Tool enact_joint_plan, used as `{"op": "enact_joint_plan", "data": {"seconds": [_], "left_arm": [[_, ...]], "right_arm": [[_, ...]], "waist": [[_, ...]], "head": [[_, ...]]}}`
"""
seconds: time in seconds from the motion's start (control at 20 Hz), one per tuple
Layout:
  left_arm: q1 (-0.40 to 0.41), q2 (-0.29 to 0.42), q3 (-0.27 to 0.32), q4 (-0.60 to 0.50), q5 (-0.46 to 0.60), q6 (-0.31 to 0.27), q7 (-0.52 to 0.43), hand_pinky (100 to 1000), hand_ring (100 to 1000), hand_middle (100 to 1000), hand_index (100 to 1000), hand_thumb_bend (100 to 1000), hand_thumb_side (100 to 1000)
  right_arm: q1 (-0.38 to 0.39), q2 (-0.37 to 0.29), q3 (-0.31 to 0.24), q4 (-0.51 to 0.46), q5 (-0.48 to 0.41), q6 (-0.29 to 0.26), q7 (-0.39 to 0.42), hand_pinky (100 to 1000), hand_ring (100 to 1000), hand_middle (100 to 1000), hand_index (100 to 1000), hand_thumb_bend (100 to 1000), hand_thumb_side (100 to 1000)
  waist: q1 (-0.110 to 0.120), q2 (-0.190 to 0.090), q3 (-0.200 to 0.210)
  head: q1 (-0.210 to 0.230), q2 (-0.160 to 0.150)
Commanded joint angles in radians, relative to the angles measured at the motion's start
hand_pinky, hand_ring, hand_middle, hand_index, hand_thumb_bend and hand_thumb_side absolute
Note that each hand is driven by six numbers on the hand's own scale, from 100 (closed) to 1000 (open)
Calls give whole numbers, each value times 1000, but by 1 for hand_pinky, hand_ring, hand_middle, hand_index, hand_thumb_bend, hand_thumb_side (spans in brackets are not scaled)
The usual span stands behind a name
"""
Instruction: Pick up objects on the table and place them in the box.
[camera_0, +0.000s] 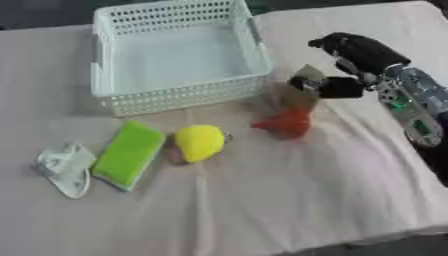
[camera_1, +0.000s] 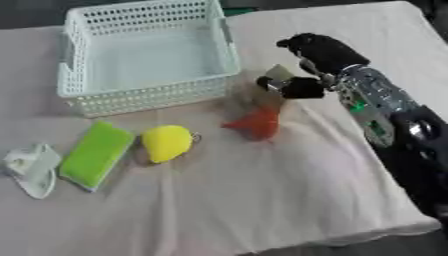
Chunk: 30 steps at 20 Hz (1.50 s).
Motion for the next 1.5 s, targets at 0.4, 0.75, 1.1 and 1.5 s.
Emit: {"op": "enact_joint_plan", "data": {"seconds": [0.4, 0.75, 1.1, 1.5], "left_arm": [[-7, 8, 8, -12, -7, -6, 2, 962, 944, 876, 890, 117, 942], [-7, 5, 8, -12, -9, -6, 1, 962, 944, 876, 886, 113, 941], [-10, 3, 6, -12, -10, -5, 1, 962, 944, 875, 878, 106, 937], [-12, 0, 5, -12, -14, -2, 0, 962, 944, 875, 867, 102, 935]], "right_arm": [[-10, -12, -9, 31, 23, -11, 8, 931, 974, 871, 1000, 566, 1000], [-11, -5, -8, 49, 24, -21, 20, 923, 970, 869, 1000, 571, 1000], [-18, -1, 3, 71, 37, -38, 27, 909, 956, 866, 1000, 570, 1000], [-32, 8, 8, 98, 39, -49, 13, 893, 922, 822, 1000, 551, 1000]], "waist": [[7, -8, 1], [9, -6, 1], [9, -2, 7], [11, 2, 15]], "head": [[-9, -19], [-13, -29], [-17, -34], [-19, -40]]}}
